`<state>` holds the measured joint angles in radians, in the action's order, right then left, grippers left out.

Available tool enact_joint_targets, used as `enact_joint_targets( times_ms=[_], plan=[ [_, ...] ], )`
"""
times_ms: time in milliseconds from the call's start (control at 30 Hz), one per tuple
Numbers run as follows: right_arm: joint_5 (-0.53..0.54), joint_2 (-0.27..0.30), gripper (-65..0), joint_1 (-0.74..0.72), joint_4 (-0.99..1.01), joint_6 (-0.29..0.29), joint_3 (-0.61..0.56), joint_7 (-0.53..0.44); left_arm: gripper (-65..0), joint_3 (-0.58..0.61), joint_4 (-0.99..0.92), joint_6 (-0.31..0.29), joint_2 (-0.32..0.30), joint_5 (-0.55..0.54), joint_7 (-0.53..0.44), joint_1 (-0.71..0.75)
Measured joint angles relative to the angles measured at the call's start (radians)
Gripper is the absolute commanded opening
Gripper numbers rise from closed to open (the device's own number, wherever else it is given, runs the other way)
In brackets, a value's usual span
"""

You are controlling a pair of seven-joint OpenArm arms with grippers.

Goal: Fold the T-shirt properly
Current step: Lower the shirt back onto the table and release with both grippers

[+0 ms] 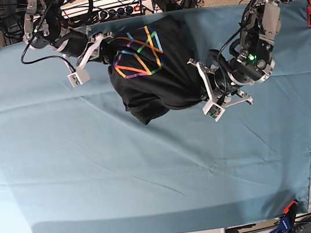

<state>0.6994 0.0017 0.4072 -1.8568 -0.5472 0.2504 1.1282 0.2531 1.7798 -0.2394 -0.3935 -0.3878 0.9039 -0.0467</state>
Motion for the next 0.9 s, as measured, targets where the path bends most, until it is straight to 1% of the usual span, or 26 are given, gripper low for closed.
enact_joint_targets(
  times_ms=[100,200,333,467,567,633,700,733,900],
  plan=[
    [0.008,0.0,-65.0,0.0,0.0,0.001,-0.011,0.008,-65.0,0.0,0.0,0.0,0.001,-0.006,-0.001,-0.001],
    [0.008,0.008,-65.0,-0.001,-0.002,0.008,-0.055,0.011,-65.0,0.0,0.0,0.001,0.011,-0.004,-0.009,-0.002],
    [0.003,0.011,-65.0,-0.004,-0.001,0.009,-0.158,0.023,-65.0,0.0,0.0,0.003,0.033,-0.002,-0.008,-0.002],
    [-0.023,0.009,-65.0,0.006,-0.002,0.009,-0.264,0.024,-65.0,0.0,0.0,0.003,0.042,0.0,-0.008,-0.002],
    [-0.053,0.009,-65.0,0.005,-0.003,0.008,-0.309,0.026,-65.0,0.0,0.0,0.003,0.047,0.001,-0.008,-0.002],
    [-0.06,0.009,-65.0,0.005,-0.003,0.008,-0.312,0.023,-65.0,0.0,0.0,0.003,0.047,0.006,-0.008,-0.002],
    [-0.061,0.009,-65.0,0.005,-0.003,0.008,-0.303,0.023,-65.0,0.0,0.0,0.003,0.047,0.04,-0.008,-0.002],
    [-0.06,0.008,-65.0,0.005,-0.003,0.024,-0.294,0.025,-65.0,0.0,0.0,0.003,0.047,0.053,-0.008,-0.002],
    [-0.045,0.0,-65.0,0.008,-0.002,0.022,-0.237,0.039,-65.0,0.0,0.0,0.003,0.047,0.069,-0.008,-0.001]
  ],
)
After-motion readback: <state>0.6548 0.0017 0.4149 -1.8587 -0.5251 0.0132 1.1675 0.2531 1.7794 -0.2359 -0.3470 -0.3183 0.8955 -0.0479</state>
